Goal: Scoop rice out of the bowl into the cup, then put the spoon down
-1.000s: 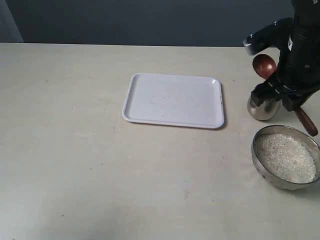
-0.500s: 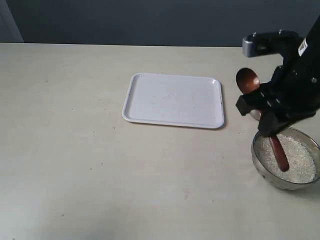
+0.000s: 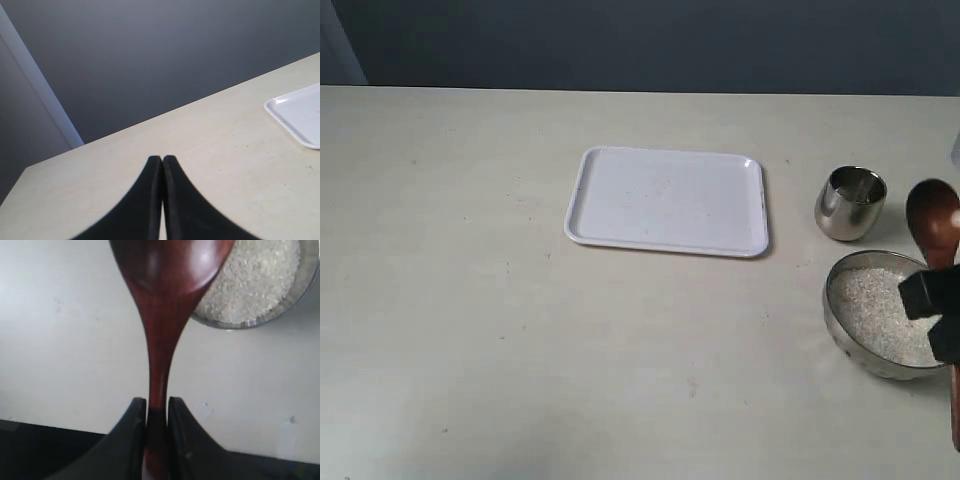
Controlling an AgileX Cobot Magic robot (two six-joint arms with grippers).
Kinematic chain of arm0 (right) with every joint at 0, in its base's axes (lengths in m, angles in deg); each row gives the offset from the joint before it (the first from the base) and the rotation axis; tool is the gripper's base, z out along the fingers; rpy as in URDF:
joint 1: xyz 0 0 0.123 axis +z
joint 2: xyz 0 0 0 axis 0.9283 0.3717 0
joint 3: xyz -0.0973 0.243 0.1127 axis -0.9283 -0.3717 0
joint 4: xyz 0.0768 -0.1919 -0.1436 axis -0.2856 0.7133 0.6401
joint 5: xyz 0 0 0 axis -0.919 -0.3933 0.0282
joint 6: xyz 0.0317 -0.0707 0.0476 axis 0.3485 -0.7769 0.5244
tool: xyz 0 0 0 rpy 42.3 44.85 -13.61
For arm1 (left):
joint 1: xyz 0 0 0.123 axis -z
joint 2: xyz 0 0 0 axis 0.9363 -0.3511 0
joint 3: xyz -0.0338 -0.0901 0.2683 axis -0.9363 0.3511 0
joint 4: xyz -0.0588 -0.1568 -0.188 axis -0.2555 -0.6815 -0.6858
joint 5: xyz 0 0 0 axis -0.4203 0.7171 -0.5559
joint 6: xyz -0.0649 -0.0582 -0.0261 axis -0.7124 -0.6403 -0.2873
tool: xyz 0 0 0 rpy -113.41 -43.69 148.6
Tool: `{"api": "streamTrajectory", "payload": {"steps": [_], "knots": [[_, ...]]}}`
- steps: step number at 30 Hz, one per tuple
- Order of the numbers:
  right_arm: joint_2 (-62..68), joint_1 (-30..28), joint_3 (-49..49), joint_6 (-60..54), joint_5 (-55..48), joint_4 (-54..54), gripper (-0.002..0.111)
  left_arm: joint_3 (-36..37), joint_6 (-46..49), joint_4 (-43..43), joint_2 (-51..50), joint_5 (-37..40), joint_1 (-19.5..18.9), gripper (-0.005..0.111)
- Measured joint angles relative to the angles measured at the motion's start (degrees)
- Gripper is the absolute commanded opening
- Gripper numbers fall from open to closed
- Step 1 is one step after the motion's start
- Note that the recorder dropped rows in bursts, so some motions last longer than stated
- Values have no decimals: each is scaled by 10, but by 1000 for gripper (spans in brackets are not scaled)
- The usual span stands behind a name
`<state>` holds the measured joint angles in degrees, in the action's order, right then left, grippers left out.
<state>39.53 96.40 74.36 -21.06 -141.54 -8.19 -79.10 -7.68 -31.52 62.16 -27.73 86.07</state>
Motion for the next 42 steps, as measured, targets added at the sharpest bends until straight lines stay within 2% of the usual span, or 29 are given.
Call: {"api": "streamTrajectory", "payload": {"steps": [5,10,15,20,26,33,37,42], "knots": [[0,0,-36,57,-2,80,-1,0,0,0,0,0,0,0],[32,0,-55,74,-2,99,-1,0,0,0,0,0,0,0],[43,0,-56,39,13,2,-1,0,0,0,0,0,0,0],[50,0,-56,-2,77,-73,-1,0,0,0,0,0,0,0],[153,0,-56,-131,154,-217,-1,0,0,0,0,0,0,0],[223,0,-55,-177,187,-235,-1,0,0,0,0,0,0,0],[228,0,-5,-182,207,-223,-1,0,0,0,0,0,0,0],[286,0,119,-164,216,-162,-1,0,0,0,0,0,0,0]]}}
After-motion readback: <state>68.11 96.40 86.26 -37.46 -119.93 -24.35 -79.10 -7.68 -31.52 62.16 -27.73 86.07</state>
